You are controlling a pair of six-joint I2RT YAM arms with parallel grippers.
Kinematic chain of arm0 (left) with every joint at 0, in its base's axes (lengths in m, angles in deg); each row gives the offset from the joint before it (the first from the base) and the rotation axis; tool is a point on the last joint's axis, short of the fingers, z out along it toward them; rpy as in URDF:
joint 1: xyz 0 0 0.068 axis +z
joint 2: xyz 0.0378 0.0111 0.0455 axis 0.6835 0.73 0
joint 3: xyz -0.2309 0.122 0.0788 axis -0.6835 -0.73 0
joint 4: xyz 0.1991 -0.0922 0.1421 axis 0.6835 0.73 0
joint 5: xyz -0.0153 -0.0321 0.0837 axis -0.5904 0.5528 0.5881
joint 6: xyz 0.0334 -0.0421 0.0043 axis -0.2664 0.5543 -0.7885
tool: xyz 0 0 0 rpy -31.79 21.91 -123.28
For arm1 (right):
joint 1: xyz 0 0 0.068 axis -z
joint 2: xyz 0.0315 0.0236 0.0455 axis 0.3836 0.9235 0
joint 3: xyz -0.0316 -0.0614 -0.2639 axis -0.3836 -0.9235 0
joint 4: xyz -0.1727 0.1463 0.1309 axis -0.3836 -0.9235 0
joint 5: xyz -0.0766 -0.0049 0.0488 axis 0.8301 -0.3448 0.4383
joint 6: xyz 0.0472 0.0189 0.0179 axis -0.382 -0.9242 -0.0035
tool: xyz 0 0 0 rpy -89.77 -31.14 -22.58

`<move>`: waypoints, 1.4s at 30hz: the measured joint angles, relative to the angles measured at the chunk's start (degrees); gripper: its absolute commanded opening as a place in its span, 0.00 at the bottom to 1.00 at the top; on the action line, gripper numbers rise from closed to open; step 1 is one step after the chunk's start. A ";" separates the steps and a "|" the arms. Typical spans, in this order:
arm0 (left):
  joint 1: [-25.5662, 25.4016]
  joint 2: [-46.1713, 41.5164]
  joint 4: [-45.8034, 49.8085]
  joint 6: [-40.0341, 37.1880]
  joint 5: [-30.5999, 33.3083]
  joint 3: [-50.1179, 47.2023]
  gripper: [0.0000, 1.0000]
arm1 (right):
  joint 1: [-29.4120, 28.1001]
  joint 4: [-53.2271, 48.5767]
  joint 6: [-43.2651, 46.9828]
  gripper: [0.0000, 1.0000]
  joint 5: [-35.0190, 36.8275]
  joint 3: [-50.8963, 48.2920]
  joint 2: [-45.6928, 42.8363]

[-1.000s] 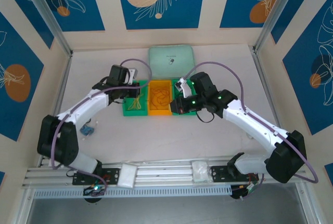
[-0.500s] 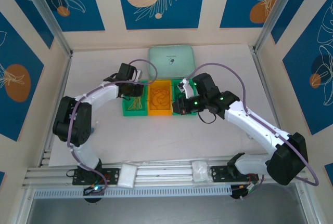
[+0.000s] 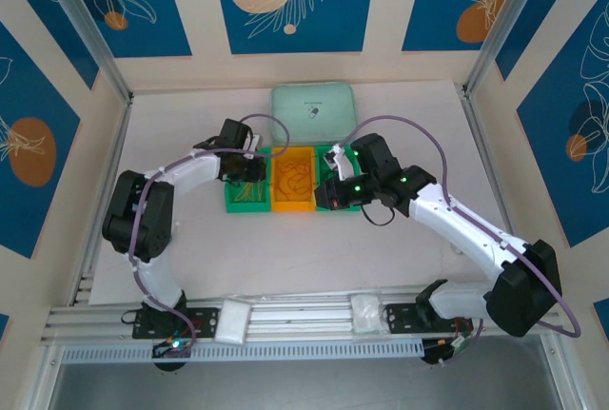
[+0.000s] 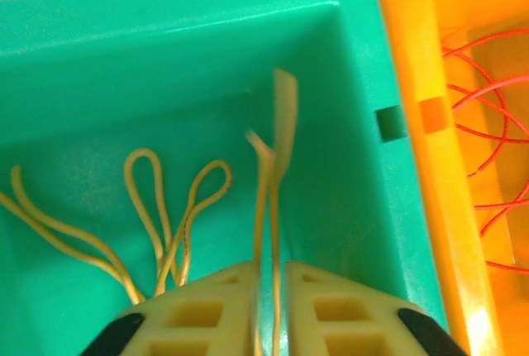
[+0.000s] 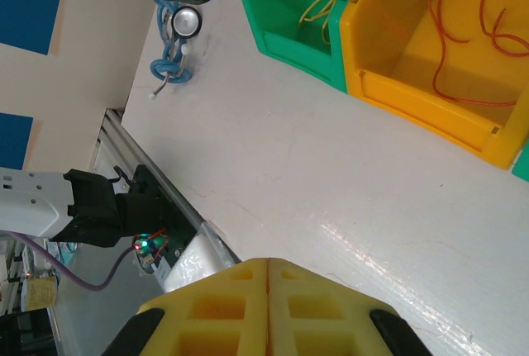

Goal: Untangle the cables

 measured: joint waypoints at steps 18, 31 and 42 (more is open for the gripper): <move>0.00 -25.22 -2.27 1.55 1.79 -7.30 0.22 | 0.26 0.00 0.00 0.08 0.11 0.00 0.00; 0.02 -52.06 -5.73 -1.99 18.99 -24.20 0.73 | 5.73 1.11 0.00 0.09 5.51 -4.61 -6.25; 5.05 -42.21 -18.58 -9.53 29.51 -31.82 0.99 | 13.92 4.96 0.04 0.24 16.20 -14.97 -24.46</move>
